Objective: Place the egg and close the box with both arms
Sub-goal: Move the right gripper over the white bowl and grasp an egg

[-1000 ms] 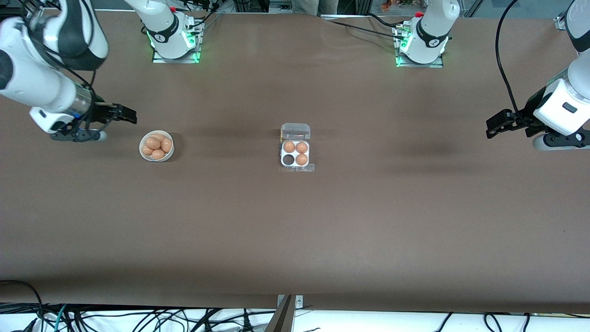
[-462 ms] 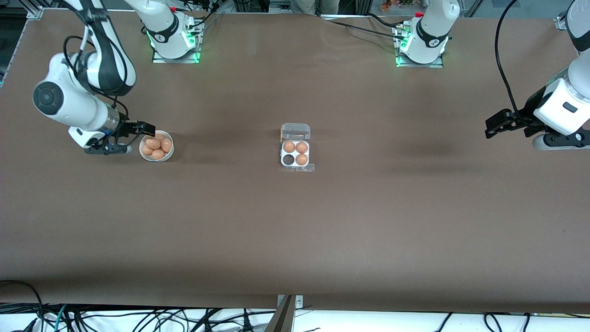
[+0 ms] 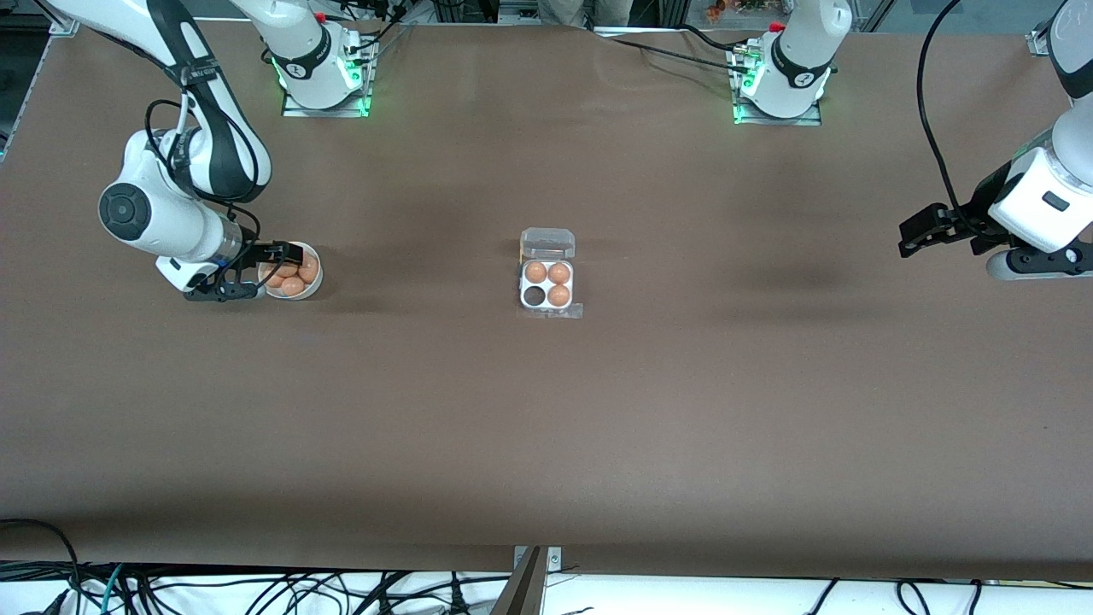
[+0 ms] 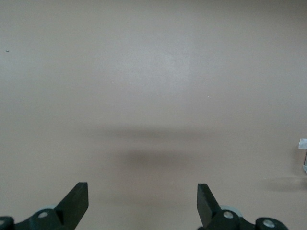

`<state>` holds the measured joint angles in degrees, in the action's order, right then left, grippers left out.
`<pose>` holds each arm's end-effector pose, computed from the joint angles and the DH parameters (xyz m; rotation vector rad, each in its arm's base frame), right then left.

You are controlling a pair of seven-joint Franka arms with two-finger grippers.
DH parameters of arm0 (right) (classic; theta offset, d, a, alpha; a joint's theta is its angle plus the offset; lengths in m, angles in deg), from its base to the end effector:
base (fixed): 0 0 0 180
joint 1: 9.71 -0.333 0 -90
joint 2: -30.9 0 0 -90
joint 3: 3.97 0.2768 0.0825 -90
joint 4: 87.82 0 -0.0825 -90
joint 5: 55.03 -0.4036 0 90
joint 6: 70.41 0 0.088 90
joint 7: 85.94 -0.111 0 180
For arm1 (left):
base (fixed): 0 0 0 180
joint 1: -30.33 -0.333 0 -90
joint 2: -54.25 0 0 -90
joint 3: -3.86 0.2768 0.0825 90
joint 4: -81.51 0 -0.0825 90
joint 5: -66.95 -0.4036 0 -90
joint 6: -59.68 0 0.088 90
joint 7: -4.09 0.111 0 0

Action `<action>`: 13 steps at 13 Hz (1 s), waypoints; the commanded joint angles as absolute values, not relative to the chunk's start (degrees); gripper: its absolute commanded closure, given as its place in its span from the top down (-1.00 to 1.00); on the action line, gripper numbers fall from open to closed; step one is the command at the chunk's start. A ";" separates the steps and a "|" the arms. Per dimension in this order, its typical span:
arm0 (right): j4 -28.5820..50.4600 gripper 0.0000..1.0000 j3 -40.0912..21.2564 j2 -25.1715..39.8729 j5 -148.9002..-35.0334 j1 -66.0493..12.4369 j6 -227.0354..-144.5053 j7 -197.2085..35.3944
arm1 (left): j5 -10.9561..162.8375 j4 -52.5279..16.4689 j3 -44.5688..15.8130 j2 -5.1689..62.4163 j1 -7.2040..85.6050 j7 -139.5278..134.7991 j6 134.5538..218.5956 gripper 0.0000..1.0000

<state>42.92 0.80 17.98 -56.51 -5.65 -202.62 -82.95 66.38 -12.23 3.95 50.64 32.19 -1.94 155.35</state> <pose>0.5122 0.0087 0.1823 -3.0856 -0.0695 0.3073 0.5951 -0.0174 0.5207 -3.1272 -0.1145 0.0447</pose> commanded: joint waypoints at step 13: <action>46.48 -1.00 1.65 20.79 -55.65 -5.75 -205.77 -82.51 | 67.74 -10.69 4.04 49.85 31.47 -0.66 155.12 1.00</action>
